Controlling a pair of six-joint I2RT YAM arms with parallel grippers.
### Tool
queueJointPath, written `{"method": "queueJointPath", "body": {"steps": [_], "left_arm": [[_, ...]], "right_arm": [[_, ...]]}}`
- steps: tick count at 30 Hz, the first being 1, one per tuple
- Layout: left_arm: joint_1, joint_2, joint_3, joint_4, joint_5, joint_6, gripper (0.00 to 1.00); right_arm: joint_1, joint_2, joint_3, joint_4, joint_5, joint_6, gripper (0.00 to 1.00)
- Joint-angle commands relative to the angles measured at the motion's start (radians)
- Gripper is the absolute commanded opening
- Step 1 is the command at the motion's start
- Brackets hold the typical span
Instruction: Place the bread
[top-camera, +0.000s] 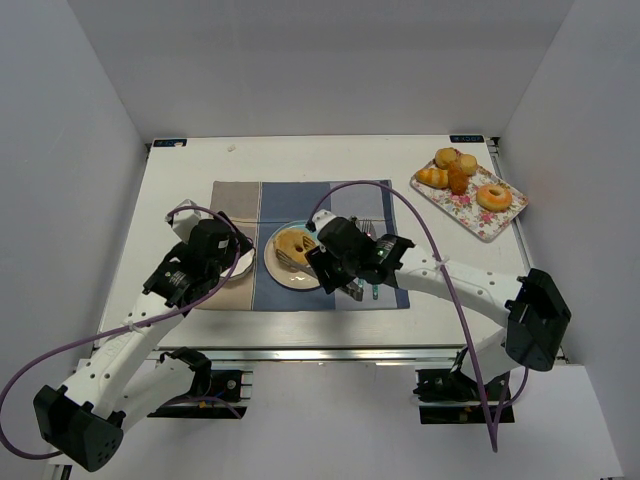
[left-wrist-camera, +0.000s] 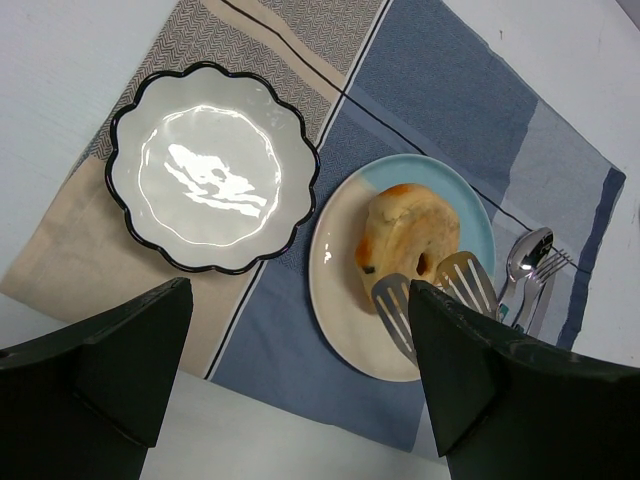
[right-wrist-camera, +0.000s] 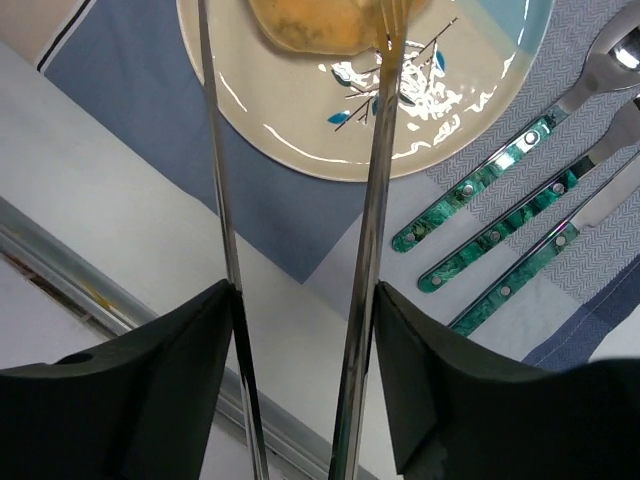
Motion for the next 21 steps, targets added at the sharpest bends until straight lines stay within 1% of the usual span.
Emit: {"method": "queueJointPath", "body": {"steps": [1,3,4,5,8,9,10,11,13,15,16,17,18,19,21], "left_arm": [[0.005,-0.01,-0.013,0.008,-0.001,0.008,0.98],[0.005,-0.01,-0.013,0.01,-0.001,0.007,0.98],[0.005,-0.009,-0.015,0.013,0.0,0.008,0.98],[0.005,-0.009,-0.015,0.015,0.002,0.008,0.98],[0.005,-0.01,-0.013,0.012,-0.001,0.01,0.98],[0.005,-0.012,-0.012,0.01,-0.003,0.01,0.98],[0.005,-0.014,-0.013,0.009,-0.003,0.008,0.98],[0.005,-0.014,-0.012,0.009,-0.003,0.01,0.98],[0.005,-0.018,-0.013,0.007,-0.007,0.008,0.98],[0.005,-0.021,-0.013,0.007,-0.012,0.007,0.98],[0.005,-0.024,-0.017,0.008,-0.014,0.006,0.98],[0.005,-0.026,-0.017,0.009,-0.014,0.008,0.98],[0.005,-0.026,-0.017,0.01,-0.017,0.008,0.98],[0.005,-0.024,-0.018,0.01,-0.018,0.008,0.98],[0.005,-0.024,-0.018,0.012,-0.021,0.008,0.98]], "right_arm": [[0.002,-0.031,0.049,0.01,-0.016,0.008,0.64],[0.0,-0.042,0.055,0.013,-0.015,0.01,0.67],[0.002,-0.053,0.056,0.013,-0.013,0.007,0.66],[0.002,-0.059,0.059,0.015,-0.01,0.01,0.64],[0.002,-0.088,0.076,0.009,0.016,0.017,0.62],[0.002,-0.103,0.078,0.009,0.033,0.023,0.61],[0.002,-0.134,0.078,0.009,0.089,0.029,0.6],[-0.001,-0.148,0.076,0.007,0.123,0.034,0.57],[-0.021,-0.188,0.081,-0.011,0.18,0.046,0.55],[-0.099,-0.211,0.082,-0.03,0.178,0.069,0.53],[-0.137,-0.234,0.079,-0.033,0.151,0.069,0.52],[-0.221,-0.245,0.07,-0.034,0.131,0.066,0.5],[-0.266,-0.266,0.064,-0.031,0.099,0.063,0.49],[-0.361,-0.277,0.056,-0.025,0.085,0.054,0.46],[-0.449,-0.294,0.049,-0.027,0.073,0.037,0.46]]}}
